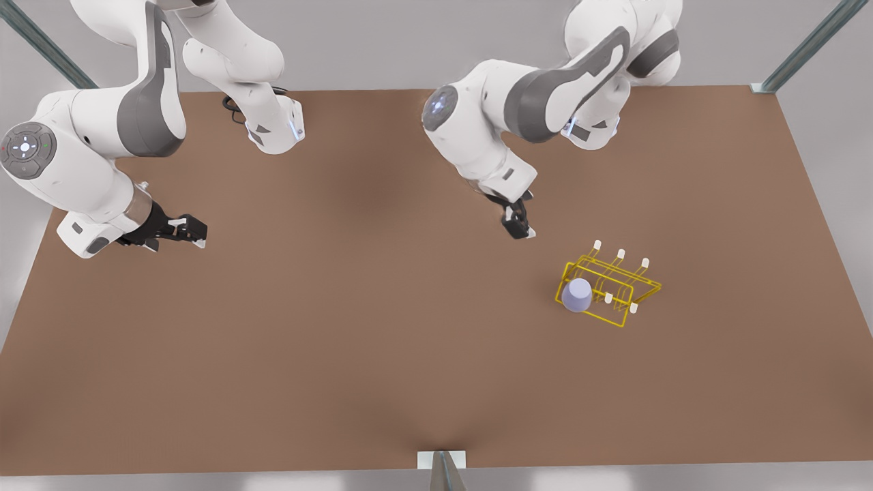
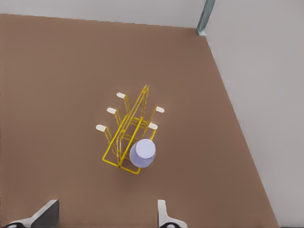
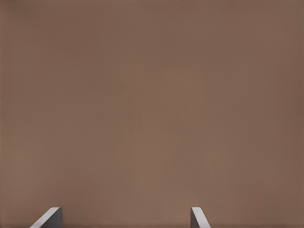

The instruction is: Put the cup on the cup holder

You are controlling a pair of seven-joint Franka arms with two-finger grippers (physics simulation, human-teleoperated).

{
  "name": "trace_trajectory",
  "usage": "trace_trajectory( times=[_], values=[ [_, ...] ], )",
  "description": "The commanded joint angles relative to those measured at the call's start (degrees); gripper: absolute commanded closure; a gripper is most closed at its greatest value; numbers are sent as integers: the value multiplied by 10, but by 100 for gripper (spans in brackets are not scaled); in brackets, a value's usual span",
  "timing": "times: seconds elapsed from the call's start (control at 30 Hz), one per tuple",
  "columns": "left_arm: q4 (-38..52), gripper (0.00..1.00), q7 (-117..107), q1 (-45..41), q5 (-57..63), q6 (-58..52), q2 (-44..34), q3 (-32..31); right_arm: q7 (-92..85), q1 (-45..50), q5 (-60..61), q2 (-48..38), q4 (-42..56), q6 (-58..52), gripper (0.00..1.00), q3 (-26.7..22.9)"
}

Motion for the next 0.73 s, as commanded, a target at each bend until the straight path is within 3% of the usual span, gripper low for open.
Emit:
trace_trajectory(
  times=[0.0,0.03,0.07,0.23,0.3,0.33,0.37,0.7],
  values=[
    [-1,0,396,79,-81,70,-6,-26,0,0,0,-1,0,2,0,1],
    [-6,0,522,99,-117,81,-5,-19,0,0,1,-1,0,2,0,1],
    [-11,0,637,89,-187,81,-12,59,0,0,0,-1,-1,2,0,1],
    [-56,0,1177,113,-349,70,-52,252,-1,0,-1,-1,1,2,0,8],
    [-112,0,1228,131,-361,125,-70,255,-1,-1,0,-1,-1,1,0,8],
    [-267,0,1274,143,-371,225,-167,264,-1,-1,-1,-1,0,2,0,8],
    [-288,0,1274,164,-374,236,-184,263,-1,0,-1,-1,-1,-4,0,8],
    [-235,0,1267,175,-379,206,-159,263,29,16,-1,21,4,53,0,13]
  ],
)
